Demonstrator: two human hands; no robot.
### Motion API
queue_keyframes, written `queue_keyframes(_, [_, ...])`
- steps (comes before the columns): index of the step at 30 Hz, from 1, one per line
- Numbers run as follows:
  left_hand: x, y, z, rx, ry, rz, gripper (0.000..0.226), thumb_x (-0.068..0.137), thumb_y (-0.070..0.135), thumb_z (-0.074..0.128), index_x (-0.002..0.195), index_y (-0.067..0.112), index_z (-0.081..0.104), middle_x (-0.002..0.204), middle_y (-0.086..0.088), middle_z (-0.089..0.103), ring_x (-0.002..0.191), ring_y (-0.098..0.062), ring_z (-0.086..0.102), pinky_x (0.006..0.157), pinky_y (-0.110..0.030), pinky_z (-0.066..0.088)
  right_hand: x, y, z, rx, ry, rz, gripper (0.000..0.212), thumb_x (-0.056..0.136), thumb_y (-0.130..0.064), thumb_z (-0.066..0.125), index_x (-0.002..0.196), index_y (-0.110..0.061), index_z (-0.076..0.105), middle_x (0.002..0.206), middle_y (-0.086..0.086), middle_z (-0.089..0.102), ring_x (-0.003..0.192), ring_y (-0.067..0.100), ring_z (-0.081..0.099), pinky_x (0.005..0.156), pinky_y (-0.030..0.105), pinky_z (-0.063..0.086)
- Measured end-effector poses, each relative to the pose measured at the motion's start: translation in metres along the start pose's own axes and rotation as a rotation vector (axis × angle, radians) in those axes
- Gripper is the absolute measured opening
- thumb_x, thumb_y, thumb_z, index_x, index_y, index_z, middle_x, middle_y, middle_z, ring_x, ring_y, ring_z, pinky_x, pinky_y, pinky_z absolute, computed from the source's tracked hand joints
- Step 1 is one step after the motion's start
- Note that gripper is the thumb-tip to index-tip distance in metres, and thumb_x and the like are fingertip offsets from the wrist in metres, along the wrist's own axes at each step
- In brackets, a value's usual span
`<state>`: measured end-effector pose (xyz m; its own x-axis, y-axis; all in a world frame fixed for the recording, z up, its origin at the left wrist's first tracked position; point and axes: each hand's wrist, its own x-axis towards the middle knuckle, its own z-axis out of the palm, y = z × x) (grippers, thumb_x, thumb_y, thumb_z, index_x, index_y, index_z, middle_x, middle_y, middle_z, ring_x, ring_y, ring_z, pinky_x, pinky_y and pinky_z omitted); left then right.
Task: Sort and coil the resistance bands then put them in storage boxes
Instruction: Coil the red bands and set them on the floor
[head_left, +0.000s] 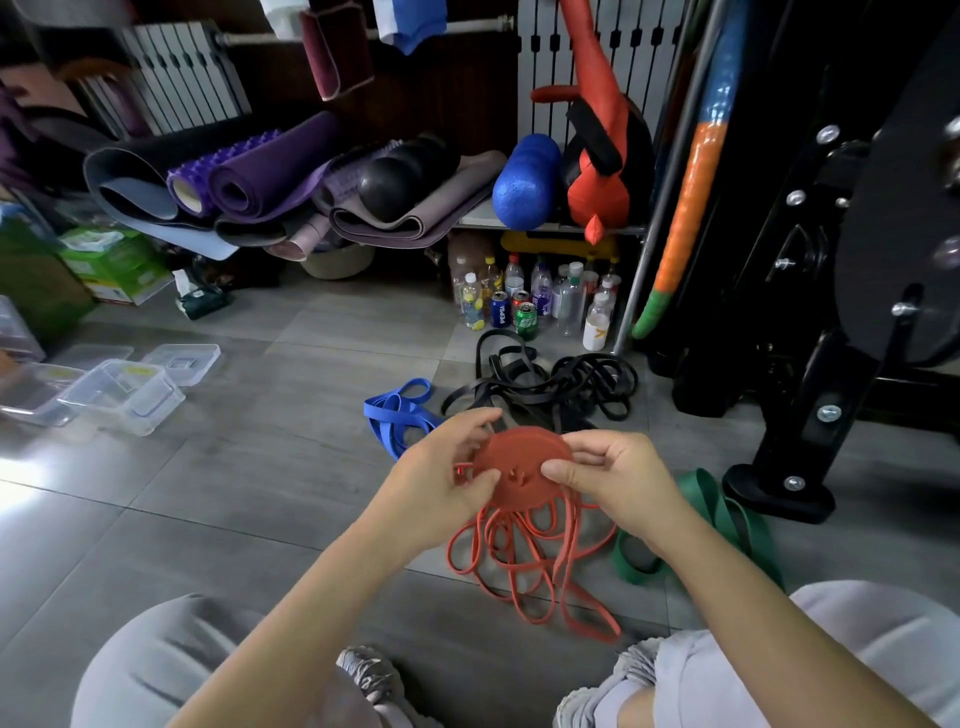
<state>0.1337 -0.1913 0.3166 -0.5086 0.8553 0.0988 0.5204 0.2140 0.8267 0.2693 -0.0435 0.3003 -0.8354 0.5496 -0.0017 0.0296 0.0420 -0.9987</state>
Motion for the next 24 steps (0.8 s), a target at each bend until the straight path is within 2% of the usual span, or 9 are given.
queue_keyframes(3, [0.002, 0.009, 0.003, 0.388, -0.077, 0.108, 0.065, 0.084, 0.025, 0.063, 0.139, 0.043, 0.033, 0.118, 0.019, 0.057, 0.104, 0.0, 0.054, 0.087, -0.022, 0.047, 0.001, 0.0, 0.005, -0.219, -0.08, -0.002, 0.023, 0.075, -0.008, 0.076, 0.083, -0.03, 0.072, 0.084, 0.0, 0.075, 0.08, 0.009, 0.071, 0.079, 0.025, 0.056])
queue_keyframes(5, [0.005, 0.014, 0.004, 0.445, -0.085, 0.151, 0.06, 0.087, 0.024, 0.061, 0.138, 0.042, 0.037, 0.12, 0.016, 0.06, 0.106, -0.006, 0.056, 0.089, -0.023, 0.046, 0.002, -0.002, 0.006, -0.268, -0.067, -0.015, 0.023, 0.074, -0.014, 0.079, 0.081, -0.035, 0.071, 0.082, -0.006, 0.074, 0.08, 0.007, 0.07, 0.079, 0.025, 0.055])
queue_keyframes(6, [0.006, 0.014, 0.003, 0.422, -0.072, 0.167, 0.056, 0.087, 0.022, 0.062, 0.136, 0.04, 0.042, 0.119, 0.018, 0.061, 0.105, -0.005, 0.057, 0.089, -0.019, 0.045, 0.003, -0.003, 0.006, -0.27, -0.042, -0.018, 0.023, 0.072, -0.016, 0.08, 0.079, -0.036, 0.071, 0.08, -0.006, 0.074, 0.079, 0.008, 0.07, 0.079, 0.025, 0.055])
queue_keyframes(9, [0.007, 0.012, -0.001, 0.325, -0.008, 0.19, 0.047, 0.084, 0.017, 0.065, 0.126, 0.035, 0.055, 0.106, 0.029, 0.058, 0.1, 0.008, 0.051, 0.082, 0.002, 0.035, 0.003, -0.004, 0.001, -0.264, -0.015, -0.021, 0.02, 0.07, -0.017, 0.081, 0.078, -0.032, 0.071, 0.077, -0.004, 0.074, 0.076, 0.012, 0.07, 0.075, 0.024, 0.056])
queue_keyframes(13, [0.004, 0.009, -0.001, 0.228, 0.047, 0.177, 0.037, 0.083, 0.013, 0.067, 0.113, 0.034, 0.063, 0.088, 0.042, 0.056, 0.089, 0.023, 0.049, 0.079, 0.004, 0.034, -0.001, 0.0, -0.005, -0.266, -0.072, 0.004, 0.019, 0.072, -0.012, 0.079, 0.08, -0.027, 0.072, 0.08, 0.001, 0.075, 0.077, 0.014, 0.071, 0.078, 0.029, 0.057])
queue_keyframes(15, [0.003, 0.01, 0.001, 0.103, 0.056, 0.135, 0.035, 0.082, 0.01, 0.067, 0.105, 0.037, 0.065, 0.092, 0.038, 0.062, 0.092, 0.016, 0.056, 0.08, -0.002, 0.041, -0.003, 0.0, -0.006, -0.241, -0.091, -0.005, 0.023, 0.072, -0.01, 0.078, 0.082, -0.03, 0.072, 0.082, -0.001, 0.075, 0.08, 0.013, 0.071, 0.079, 0.026, 0.056])
queue_keyframes(17, [0.003, 0.01, 0.003, -0.088, 0.07, 0.053, 0.038, 0.083, 0.005, 0.067, 0.1, 0.039, 0.065, 0.096, 0.025, 0.068, 0.093, 0.004, 0.064, 0.081, -0.013, 0.049, -0.005, 0.0, -0.005, -0.112, -0.095, -0.009, 0.024, 0.07, -0.011, 0.077, 0.085, -0.029, 0.072, 0.084, -0.003, 0.075, 0.082, 0.012, 0.071, 0.075, 0.022, 0.055])
queue_keyframes(20, [0.001, 0.012, 0.011, -0.377, 0.128, -0.044, 0.038, 0.083, -0.003, 0.065, 0.098, 0.032, 0.065, 0.095, 0.009, 0.072, 0.09, -0.011, 0.069, 0.071, -0.028, 0.058, -0.007, 0.001, -0.002, 0.149, -0.052, 0.001, 0.026, 0.065, -0.014, 0.073, 0.091, -0.019, 0.07, 0.085, 0.0, 0.075, 0.079, 0.013, 0.072, 0.067, 0.019, 0.054])
queue_keyframes(24, [0.0, 0.016, 0.018, -0.588, 0.205, -0.104, 0.031, 0.082, -0.003, 0.065, 0.1, 0.022, 0.063, 0.094, 0.0, 0.073, 0.084, -0.021, 0.071, 0.061, -0.038, 0.06, -0.006, 0.001, 0.0, 0.194, 0.067, -0.05, 0.024, 0.067, -0.011, 0.072, 0.09, -0.017, 0.069, 0.084, -0.001, 0.075, 0.08, 0.013, 0.072, 0.067, 0.017, 0.054])
